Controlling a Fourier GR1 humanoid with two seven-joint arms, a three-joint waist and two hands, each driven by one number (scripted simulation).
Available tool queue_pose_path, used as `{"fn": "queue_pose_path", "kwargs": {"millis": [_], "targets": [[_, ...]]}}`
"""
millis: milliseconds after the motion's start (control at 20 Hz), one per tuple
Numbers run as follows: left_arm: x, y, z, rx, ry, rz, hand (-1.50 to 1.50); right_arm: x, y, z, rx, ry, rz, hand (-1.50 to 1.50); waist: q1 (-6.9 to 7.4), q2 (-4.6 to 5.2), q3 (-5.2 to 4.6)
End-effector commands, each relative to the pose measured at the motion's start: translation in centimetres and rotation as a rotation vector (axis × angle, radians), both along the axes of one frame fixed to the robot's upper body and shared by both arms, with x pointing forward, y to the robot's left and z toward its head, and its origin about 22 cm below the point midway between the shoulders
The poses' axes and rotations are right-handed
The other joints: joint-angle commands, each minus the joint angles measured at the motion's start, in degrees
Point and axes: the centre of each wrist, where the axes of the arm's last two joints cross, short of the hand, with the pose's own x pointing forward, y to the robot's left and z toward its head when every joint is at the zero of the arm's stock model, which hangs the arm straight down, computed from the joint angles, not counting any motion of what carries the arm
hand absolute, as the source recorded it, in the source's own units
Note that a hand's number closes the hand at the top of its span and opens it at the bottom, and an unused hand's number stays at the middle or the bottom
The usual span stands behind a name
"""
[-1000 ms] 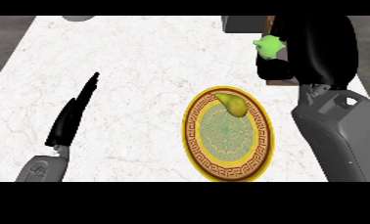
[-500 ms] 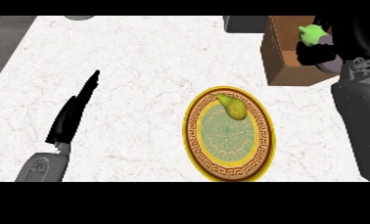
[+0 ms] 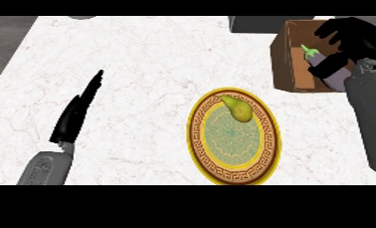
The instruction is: Pick the eggplant from the plate and place it in the cardboard box
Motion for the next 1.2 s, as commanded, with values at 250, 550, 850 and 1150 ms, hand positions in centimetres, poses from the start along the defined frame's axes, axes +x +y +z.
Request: {"fn": "queue_pose_path", "kwargs": {"millis": [250,550,850,1150], "targets": [[-0.2,-0.5,0.3,0.001,-0.005,-0.002,0.0,1.2,-0.2,-1.4,0.362,-0.316,0.139,-1.5,0.18,-0.12,0.08],[-0.5,-0.8,0.1,-0.01,0.009,0.005,0.0,2.1,-2.4,-1.3,0.63,-0.427,0.109,-1.5,0.15,-0.14,0.01],[-0.4,0.8,0.9,-0.005,-0.017,0.009,0.0,1.1,-6.3,-3.8,0.832,-0.589,-0.04,-1.5,0.12,-0.04,0.05],[-1.5,1.1,0.7,0.012,0.002,0.001,0.0,-2.0,-12.1,-6.6,0.828,-0.742,-0.042,-1.5,-0.13,-0.16,0.04]]}}
